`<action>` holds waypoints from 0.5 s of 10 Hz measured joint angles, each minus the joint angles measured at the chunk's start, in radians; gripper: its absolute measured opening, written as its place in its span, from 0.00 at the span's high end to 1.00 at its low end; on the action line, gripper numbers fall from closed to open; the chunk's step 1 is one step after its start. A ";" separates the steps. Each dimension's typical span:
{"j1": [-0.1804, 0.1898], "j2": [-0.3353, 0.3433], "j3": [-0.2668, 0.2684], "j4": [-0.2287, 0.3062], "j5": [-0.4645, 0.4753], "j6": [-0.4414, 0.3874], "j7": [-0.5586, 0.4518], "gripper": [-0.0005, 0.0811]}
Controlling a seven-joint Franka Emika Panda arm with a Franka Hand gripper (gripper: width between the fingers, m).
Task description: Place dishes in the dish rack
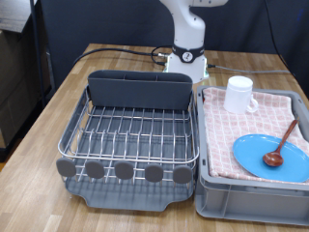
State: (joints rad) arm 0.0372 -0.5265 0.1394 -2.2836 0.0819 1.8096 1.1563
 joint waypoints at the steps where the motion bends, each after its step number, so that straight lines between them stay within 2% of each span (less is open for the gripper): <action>1: 0.000 0.036 0.024 0.029 0.001 0.001 0.067 0.01; 5: 0.001 0.181 0.106 0.151 0.002 0.023 0.250 0.01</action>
State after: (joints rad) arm 0.0382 -0.3453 0.2453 -2.1329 0.0835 1.8331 1.4063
